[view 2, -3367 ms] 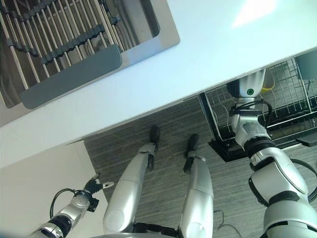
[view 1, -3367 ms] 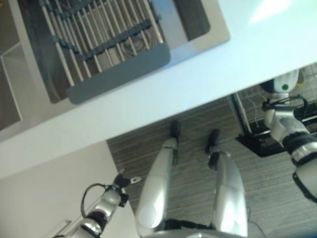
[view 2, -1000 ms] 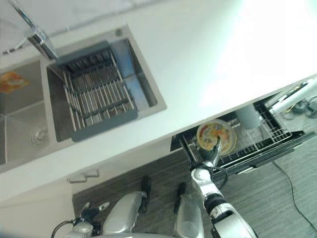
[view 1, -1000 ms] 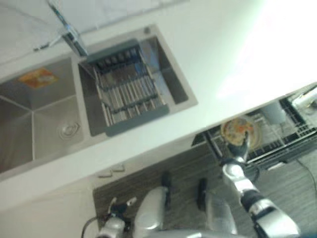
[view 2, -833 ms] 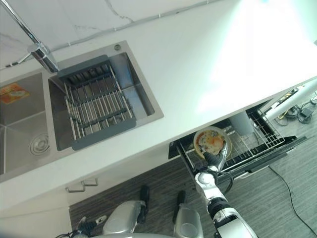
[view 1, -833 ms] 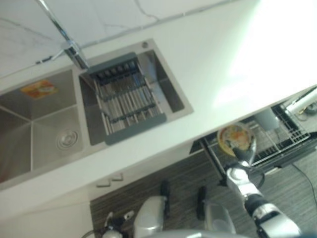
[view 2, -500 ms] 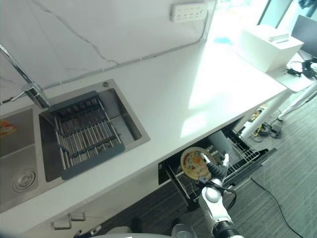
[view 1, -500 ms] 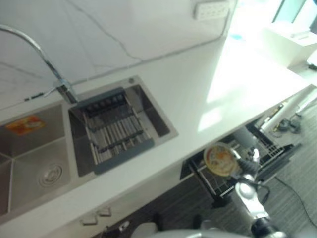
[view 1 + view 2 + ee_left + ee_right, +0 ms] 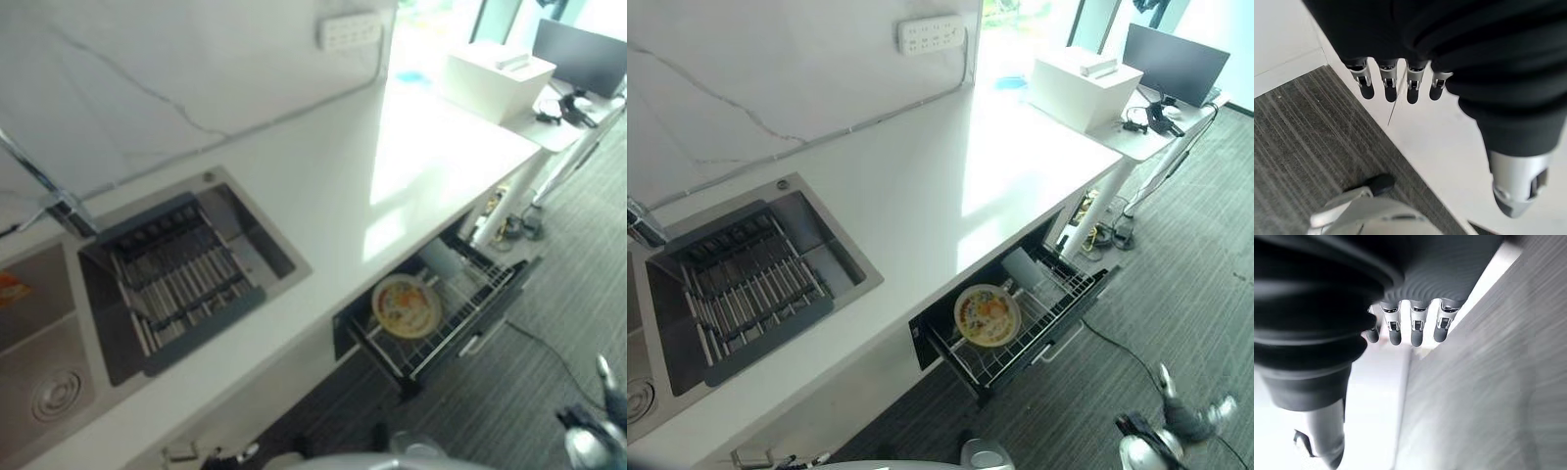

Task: Place the dishes in the dishwasher.

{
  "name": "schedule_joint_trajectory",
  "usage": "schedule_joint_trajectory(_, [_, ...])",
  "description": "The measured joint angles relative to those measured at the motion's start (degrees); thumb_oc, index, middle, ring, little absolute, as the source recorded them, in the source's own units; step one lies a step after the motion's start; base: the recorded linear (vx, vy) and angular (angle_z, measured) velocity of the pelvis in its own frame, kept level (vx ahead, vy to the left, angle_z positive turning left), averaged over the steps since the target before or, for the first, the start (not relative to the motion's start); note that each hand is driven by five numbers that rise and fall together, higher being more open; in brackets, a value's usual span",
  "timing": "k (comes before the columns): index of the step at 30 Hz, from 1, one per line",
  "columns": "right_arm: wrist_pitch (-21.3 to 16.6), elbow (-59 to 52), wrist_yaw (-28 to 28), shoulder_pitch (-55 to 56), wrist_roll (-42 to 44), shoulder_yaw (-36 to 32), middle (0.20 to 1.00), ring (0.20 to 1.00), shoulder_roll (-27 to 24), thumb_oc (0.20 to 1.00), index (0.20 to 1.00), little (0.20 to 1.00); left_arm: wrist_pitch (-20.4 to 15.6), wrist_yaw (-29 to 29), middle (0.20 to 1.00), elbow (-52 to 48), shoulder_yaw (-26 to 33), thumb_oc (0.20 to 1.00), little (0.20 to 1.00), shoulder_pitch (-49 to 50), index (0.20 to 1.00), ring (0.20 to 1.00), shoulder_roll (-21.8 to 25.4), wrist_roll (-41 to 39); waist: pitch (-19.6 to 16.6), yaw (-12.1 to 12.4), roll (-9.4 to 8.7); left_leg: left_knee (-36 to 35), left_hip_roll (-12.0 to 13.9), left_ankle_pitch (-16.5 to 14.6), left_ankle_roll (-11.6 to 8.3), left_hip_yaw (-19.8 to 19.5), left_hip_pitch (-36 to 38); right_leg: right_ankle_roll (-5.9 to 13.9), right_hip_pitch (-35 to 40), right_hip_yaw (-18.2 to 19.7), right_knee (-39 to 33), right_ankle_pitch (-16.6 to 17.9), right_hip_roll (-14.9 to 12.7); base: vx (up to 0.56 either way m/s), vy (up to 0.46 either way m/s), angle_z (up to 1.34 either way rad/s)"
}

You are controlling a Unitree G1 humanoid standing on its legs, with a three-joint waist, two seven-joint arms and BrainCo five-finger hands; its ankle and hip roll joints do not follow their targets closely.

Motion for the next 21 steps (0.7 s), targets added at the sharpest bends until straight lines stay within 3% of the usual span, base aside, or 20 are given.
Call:
schedule_joint_trajectory(2, [1.42,4.64,5.43,-1.36,7.73,0.08,1.000,1.000,1.75,1.000,1.000,1.000,1.41,-1.21,1.000,1.13,-1.89,1.000,1.000,-1.03,1.000,1.000,-0.74,-0.21,-0.04,0.09,0.72,-0.22,0.14,-0.02,-0.01,-0.33,0.69,0.20,1.64,-0.12,-1.60,0.34,0.22,0.04,-0.041,0.09])
schedule_joint_trajectory(6, [9.46,12.60,21.34,-6.48,22.57,0.42,1.000,1.000,5.79,1.000,1.000,1.000,5.50,-5.91,1.000,3.30,-2.11,1.000,1.000,-1.72,1.000,1.000,-2.28,-4.68,-0.23,0.90,2.38,-0.71,0.14,-0.32,0.16,-1.70,0.79,-0.05,3.10,-1.43,-2.73,0.66,0.33,0.03,-0.025,0.16])
schedule_joint_trajectory(11, [17.37,12.07,37.28,-10.75,23.20,10.23,1.000,1.000,5.53,1.000,1.000,1.000,6.59,-7.16,1.000,3.74,-1.56,1.000,1.000,-1.80,1.000,1.000,-2.47,-6.58,0.15,3.89,4.13,0.80,-0.25,-0.22,0.00,-4.54,0.02,-0.56,3.79,-4.25,-0.96,-0.48,-0.13,-0.02,-0.029,0.33])
schedule_joint_trajectory(15, [20.89,16.28,42.80,-12.01,21.90,11.13,1.000,1.000,2.73,1.000,1.000,1.000,7.16,-7.51,1.000,4.42,-1.07,1.000,1.000,-1.38,1.000,1.000,-2.46,-6.57,0.40,6.54,4.53,1.09,-0.57,-0.36,0.11,-7.26,-0.48,-0.61,3.80,-6.86,1.46,-2.51,-0.62,0.01,-0.001,0.37])
schedule_joint_trajectory(21, [23.48,16.32,47.28,-12.87,20.26,11.33,1.000,1.000,0.22,1.000,1.000,1.000,6.81,-7.44,1.000,4.39,0.89,1.000,1.000,-2.00,1.000,1.000,-2.59,-6.54,3.44,8.11,4.20,4.81,-1.31,-0.39,-0.68,-9.84,-4.08,-1.02,0.89,-9.70,7.65,-5.61,-1.89,-0.03,0.027,0.27])
